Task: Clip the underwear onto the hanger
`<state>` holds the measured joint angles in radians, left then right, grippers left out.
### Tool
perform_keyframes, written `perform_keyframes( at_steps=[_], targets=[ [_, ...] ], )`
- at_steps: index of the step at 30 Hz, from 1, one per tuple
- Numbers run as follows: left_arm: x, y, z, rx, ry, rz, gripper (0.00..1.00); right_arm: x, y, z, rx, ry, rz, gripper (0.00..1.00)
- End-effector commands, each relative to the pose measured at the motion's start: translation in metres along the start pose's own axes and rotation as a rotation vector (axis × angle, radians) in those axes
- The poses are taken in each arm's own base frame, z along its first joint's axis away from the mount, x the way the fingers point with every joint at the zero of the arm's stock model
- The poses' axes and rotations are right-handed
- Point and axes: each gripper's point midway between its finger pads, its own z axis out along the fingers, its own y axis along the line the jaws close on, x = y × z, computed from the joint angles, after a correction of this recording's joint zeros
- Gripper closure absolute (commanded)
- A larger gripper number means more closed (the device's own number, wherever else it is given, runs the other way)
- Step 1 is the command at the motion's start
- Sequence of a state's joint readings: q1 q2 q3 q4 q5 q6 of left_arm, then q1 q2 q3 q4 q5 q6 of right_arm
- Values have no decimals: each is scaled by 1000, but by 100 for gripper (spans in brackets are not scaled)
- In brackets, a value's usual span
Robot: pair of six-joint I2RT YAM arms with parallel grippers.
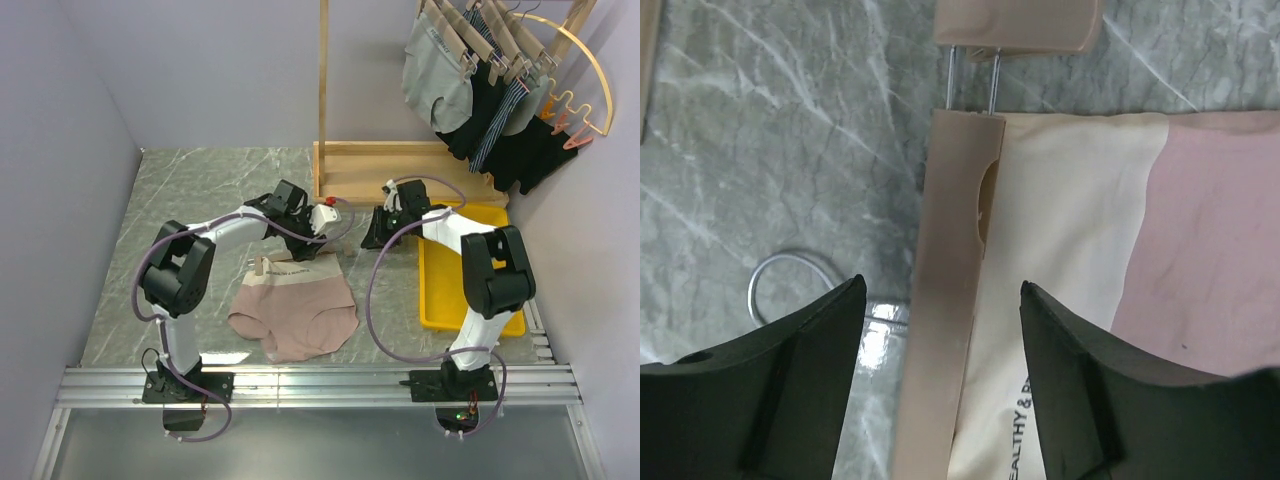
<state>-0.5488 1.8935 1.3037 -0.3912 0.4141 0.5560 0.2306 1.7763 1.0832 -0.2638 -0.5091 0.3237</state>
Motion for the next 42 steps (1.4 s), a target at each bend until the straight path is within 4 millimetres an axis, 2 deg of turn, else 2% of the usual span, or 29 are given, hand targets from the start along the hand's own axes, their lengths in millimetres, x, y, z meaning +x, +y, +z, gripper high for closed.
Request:
perform_keyframes(
  at_steps=[1, 8, 11, 14, 15, 18, 20, 21, 22, 26, 30, 35, 42],
  targets=[
    [-16, 14, 3, -54, -38, 19, 33, -14, 13, 4, -66, -10, 17, 72],
    [-5, 11, 17, -23, -2, 20, 42, -10, 10, 11, -79, 11, 32, 71],
    [1, 10, 20, -16, 12, 26, 49, -10, 11, 13, -94, 19, 43, 70],
    [5, 6, 21, 0, 26, 23, 61, -12, 13, 14, -108, 19, 54, 69],
    [5, 7, 21, -3, 26, 22, 68, -13, 14, 14, -118, 18, 59, 68],
    [2, 7, 16, -13, 18, 34, 81, -14, 15, 15, -131, 23, 69, 68],
    [-2, 5, 10, -20, 5, 43, 87, -16, 18, 14, -158, 23, 77, 68],
    [-5, 5, 7, -26, -3, 47, 95, -19, 21, 13, -175, 15, 86, 67],
    [-8, 4, 1, -33, -15, 54, 99, -19, 24, 11, -200, 16, 92, 65],
    [-14, 3, -9, -68, -40, 90, 100, -27, 34, 3, -255, -5, 112, 51],
    [-13, -1, -9, -69, -40, 102, 100, -29, 39, 2, -288, -7, 147, 50],
    [-16, -4, -11, -79, -57, 123, 100, -27, 36, 9, -289, 21, 174, 55],
    [-20, -4, -12, -88, -68, 128, 100, -18, 38, 13, -321, 56, 199, 75]
  ],
)
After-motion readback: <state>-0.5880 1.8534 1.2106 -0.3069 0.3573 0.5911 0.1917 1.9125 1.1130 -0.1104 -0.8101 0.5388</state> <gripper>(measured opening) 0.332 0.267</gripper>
